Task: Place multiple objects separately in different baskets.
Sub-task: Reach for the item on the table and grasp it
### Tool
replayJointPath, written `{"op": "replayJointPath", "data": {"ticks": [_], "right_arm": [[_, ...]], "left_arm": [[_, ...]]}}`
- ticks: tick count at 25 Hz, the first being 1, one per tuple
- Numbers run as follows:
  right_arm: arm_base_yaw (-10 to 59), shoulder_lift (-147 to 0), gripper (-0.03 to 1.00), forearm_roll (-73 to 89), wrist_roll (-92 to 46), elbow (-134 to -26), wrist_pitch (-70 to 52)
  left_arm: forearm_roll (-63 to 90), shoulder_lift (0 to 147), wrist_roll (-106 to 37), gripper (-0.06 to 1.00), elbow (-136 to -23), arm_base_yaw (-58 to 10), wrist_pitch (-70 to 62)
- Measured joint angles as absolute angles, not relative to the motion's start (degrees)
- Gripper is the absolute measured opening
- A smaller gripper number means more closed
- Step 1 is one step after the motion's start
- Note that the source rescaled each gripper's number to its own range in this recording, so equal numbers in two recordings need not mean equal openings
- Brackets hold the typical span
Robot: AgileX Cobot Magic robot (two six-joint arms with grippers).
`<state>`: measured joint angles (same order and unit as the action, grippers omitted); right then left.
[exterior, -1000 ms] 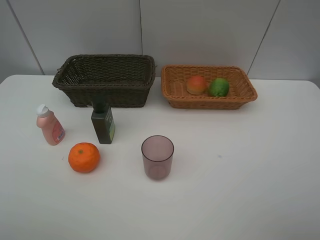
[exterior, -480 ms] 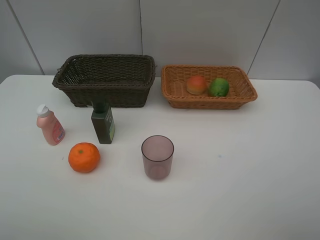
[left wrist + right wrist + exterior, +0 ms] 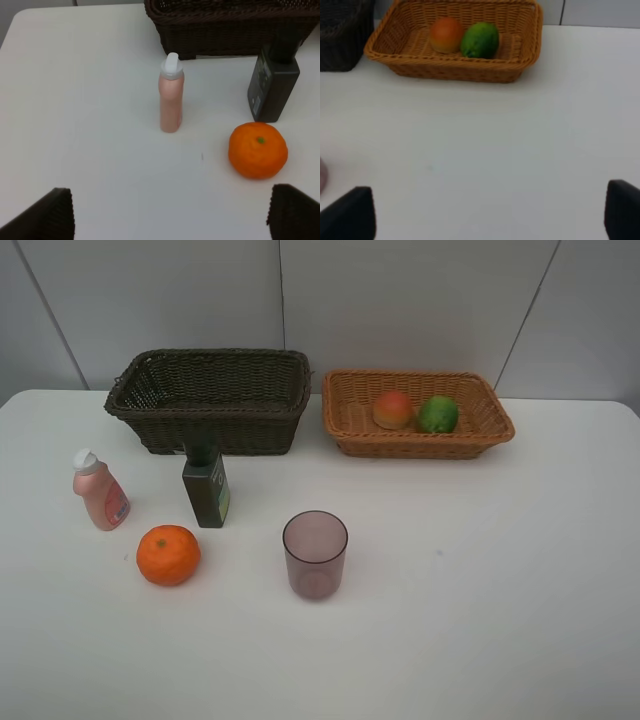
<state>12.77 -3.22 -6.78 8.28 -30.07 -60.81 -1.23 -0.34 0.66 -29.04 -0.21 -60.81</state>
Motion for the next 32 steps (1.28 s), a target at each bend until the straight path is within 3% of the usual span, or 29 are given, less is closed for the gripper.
{"op": "replayJointPath", "data": {"ticks": [5, 17, 32], "right_arm": [[4.89, -3.22, 0.97, -7.03, 8.28, -30.07, -60.81], [-2.13, 0.16, 0.97, -7.56, 8.28, -30.07, -60.76], [-2.93, 0.21, 0.97, -7.89, 8.12, -30.07, -60.76]], "left_arm": [[-1.23, -0.34, 0.66, 1.00, -29.04, -0.21, -60.81], [-1.23, -0.34, 0.66, 1.00, -29.04, -0.21, -60.81], [-3.68, -0.34, -1.90, 1.00, -29.04, -0.21, -60.54]]}}
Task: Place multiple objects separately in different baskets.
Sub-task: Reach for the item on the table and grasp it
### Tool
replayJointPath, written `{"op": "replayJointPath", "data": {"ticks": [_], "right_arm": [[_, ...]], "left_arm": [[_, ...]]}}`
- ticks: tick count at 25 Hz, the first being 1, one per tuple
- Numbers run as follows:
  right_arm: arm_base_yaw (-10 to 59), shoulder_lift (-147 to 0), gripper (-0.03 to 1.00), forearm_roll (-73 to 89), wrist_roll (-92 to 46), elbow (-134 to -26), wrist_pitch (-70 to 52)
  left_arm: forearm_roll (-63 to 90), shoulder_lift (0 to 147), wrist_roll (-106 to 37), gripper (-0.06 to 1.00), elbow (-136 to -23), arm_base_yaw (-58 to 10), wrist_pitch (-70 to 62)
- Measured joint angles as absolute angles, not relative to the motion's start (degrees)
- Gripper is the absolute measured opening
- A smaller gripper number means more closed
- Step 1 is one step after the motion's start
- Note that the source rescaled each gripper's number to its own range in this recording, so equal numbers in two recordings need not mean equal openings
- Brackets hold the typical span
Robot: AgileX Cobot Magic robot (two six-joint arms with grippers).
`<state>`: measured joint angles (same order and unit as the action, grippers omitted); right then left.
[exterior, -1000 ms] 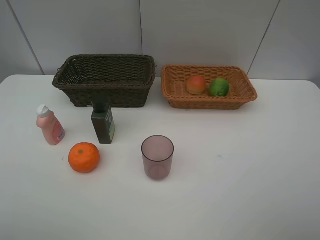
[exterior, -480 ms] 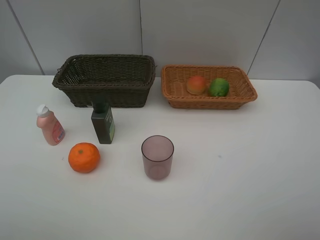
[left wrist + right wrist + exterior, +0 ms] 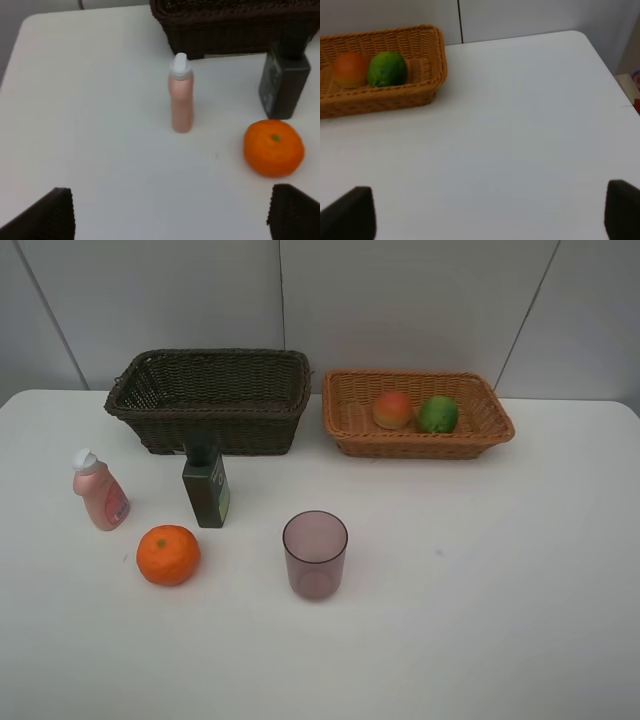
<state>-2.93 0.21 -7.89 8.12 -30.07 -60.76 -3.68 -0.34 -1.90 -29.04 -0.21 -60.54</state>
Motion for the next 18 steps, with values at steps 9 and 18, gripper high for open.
{"op": "replayJointPath", "data": {"ticks": [9, 18], "right_arm": [[-2.93, 0.21, 0.97, -7.72, 6.97, -30.07, -60.76], [-2.93, 0.21, 0.97, -7.72, 6.81, -30.07, -60.76]], "left_arm": [[-5.98, -0.34, -3.54, 1.00, -29.04, -0.21, -59.34], [-5.97, 3.77, -0.83, 1.00, -32.07, -0.79, -54.04]]}}
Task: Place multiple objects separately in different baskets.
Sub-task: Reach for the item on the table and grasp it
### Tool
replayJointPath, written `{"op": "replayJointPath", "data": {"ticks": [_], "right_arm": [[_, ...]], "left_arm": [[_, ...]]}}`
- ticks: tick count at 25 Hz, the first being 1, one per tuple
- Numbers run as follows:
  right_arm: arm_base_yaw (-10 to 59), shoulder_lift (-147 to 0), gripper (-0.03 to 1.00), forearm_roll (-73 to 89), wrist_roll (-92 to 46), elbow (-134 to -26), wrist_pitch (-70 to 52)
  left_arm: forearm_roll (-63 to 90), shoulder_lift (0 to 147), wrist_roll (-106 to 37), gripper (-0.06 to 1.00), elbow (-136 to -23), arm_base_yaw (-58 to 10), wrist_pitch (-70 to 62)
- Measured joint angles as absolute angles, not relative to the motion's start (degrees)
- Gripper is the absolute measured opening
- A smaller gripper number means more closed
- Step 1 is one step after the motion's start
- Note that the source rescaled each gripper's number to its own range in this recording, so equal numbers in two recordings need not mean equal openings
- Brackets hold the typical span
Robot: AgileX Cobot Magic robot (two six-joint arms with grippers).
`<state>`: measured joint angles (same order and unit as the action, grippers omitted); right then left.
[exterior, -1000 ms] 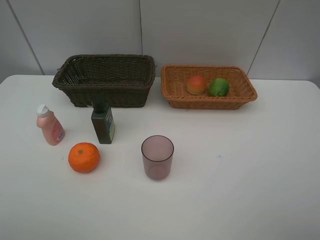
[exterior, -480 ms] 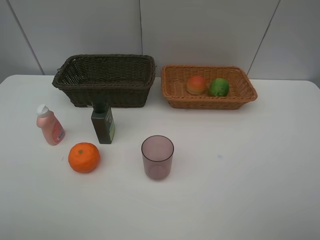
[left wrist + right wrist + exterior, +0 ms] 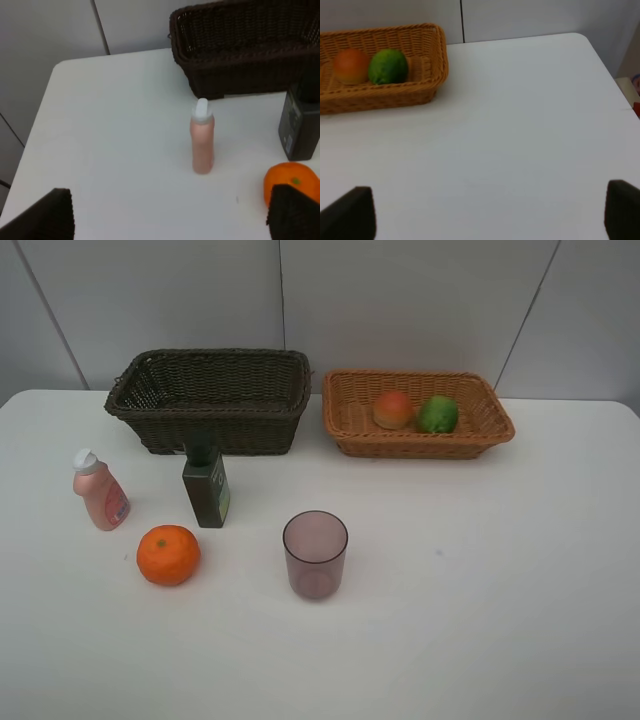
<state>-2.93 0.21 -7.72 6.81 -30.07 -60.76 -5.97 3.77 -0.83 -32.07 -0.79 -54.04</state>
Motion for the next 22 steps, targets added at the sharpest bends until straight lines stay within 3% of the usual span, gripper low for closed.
{"op": "replayJointPath", "data": {"ticks": [22], "right_arm": [[-2.93, 0.21, 0.97, -7.70, 6.81, -30.07, -60.76]], "left_arm": [[-1.45, 21.27, 2.55, 1.00, -33.31, -3.55, -45.49]]}}
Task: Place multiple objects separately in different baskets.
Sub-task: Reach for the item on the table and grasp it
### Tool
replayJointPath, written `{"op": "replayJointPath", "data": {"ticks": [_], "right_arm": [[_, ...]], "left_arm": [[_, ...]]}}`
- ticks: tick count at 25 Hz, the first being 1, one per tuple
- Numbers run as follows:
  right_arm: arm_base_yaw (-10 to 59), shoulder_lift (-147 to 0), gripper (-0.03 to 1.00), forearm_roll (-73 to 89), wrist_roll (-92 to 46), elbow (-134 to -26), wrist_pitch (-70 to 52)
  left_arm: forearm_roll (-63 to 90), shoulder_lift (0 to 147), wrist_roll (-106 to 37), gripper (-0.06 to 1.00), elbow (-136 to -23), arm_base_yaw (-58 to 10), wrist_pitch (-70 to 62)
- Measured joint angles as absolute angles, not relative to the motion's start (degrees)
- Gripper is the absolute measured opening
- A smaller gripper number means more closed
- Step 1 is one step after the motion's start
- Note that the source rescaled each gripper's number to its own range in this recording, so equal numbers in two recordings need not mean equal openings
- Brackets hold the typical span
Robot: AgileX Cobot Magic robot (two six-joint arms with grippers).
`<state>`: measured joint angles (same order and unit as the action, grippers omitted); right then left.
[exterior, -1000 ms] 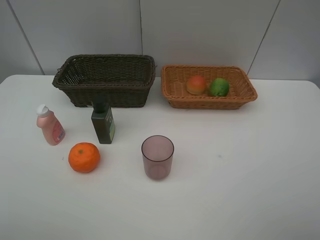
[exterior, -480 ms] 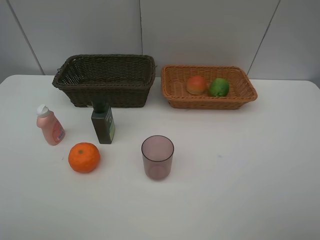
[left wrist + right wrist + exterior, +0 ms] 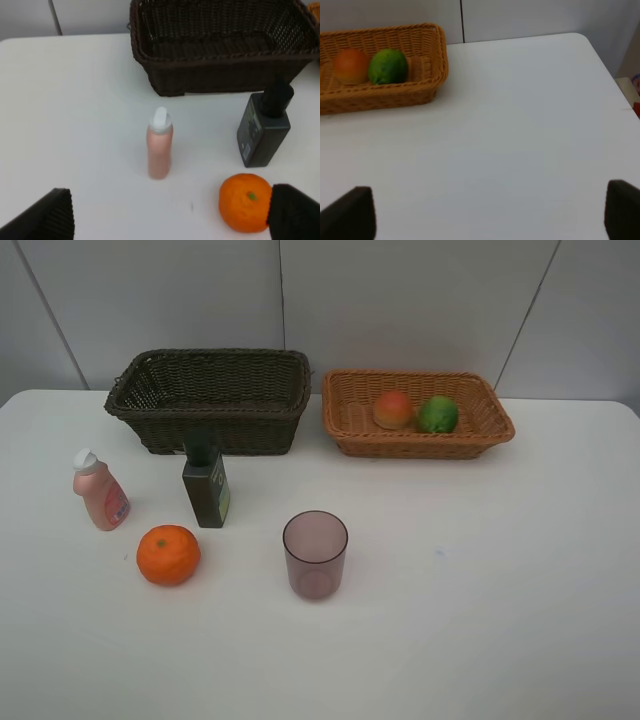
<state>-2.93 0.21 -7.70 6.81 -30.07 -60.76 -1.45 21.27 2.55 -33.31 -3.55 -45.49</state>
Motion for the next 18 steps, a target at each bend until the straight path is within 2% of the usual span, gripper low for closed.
{"op": "replayJointPath", "data": {"ticks": [13, 18], "right_arm": [[-2.93, 0.21, 0.97, -7.70, 6.81, -30.07, -60.76], [-2.93, 0.21, 0.97, -7.70, 6.81, -30.07, -60.76]], "left_arm": [[0.00, 45.68, 0.00, 1.00, -37.12, -3.74, -41.55], [-0.65, 52.60, 0.31, 1.00, -41.69, -9.30, -41.50]]}}
